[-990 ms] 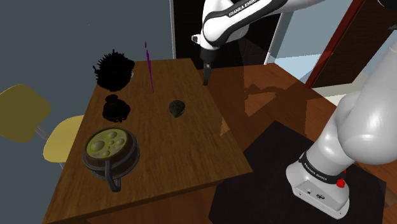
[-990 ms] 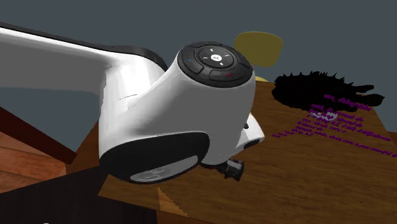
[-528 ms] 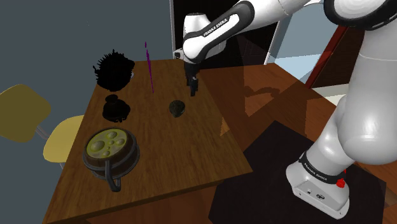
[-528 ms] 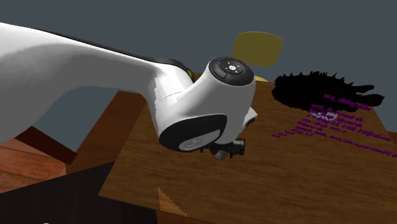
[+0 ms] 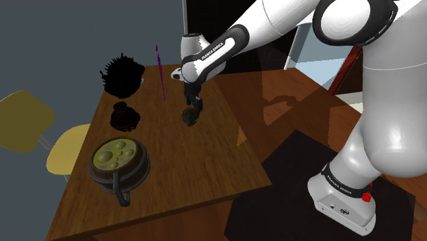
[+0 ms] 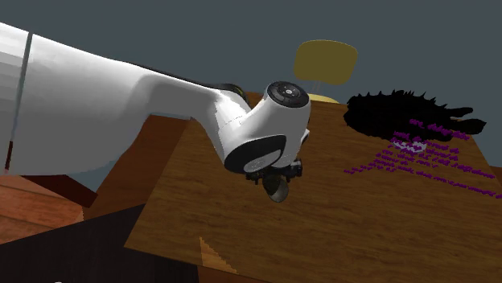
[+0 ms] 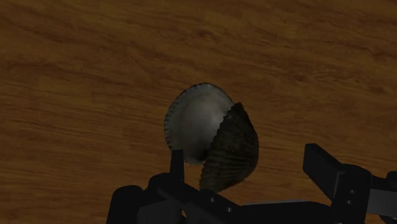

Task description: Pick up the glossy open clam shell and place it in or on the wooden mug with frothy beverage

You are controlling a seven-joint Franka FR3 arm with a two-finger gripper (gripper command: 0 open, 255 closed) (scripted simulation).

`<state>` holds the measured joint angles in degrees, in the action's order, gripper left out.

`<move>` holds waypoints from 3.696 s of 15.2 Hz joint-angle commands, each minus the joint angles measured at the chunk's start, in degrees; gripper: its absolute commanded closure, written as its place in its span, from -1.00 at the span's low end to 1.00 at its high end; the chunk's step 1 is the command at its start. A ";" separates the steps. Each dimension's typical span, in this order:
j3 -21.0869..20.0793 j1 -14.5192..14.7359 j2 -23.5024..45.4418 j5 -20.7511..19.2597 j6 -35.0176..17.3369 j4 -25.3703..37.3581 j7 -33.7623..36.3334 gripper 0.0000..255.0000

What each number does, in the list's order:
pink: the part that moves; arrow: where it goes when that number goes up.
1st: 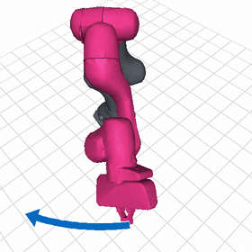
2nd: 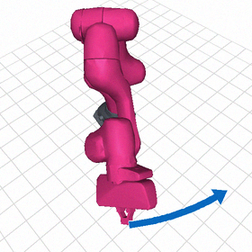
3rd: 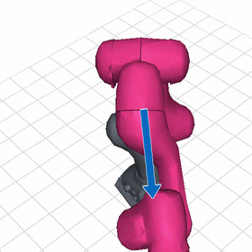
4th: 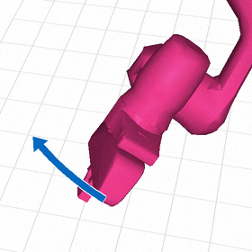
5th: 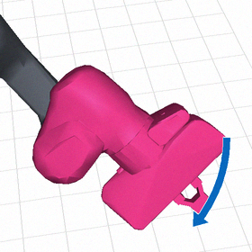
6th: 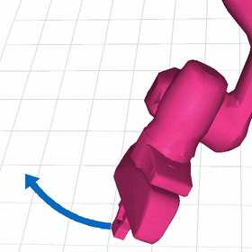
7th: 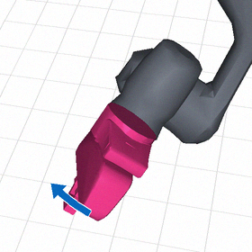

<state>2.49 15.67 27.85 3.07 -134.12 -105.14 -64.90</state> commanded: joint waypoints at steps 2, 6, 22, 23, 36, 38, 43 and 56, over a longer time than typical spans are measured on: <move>-0.20 -0.01 1.93 0.06 -1.62 0.31 -0.40 -1.00; -0.29 -0.05 3.84 0.19 -3.56 0.29 -0.48 -1.00; -0.29 -0.08 3.77 0.19 -3.57 0.20 -0.52 1.00; -0.29 -0.05 3.85 0.19 -3.55 0.30 -0.48 1.00; 0.00 0.14 -2.44 -0.30 3.92 1.49 -0.06 1.00; 0.04 0.16 -3.28 -0.37 5.14 1.86 0.01 1.00; 0.12 0.20 -5.24 -0.54 8.26 3.03 0.16 1.00; 0.25 0.26 -9.19 -0.90 16.80 7.63 0.50 1.00</move>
<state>2.69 16.03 18.92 2.18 -118.14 -98.07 -64.26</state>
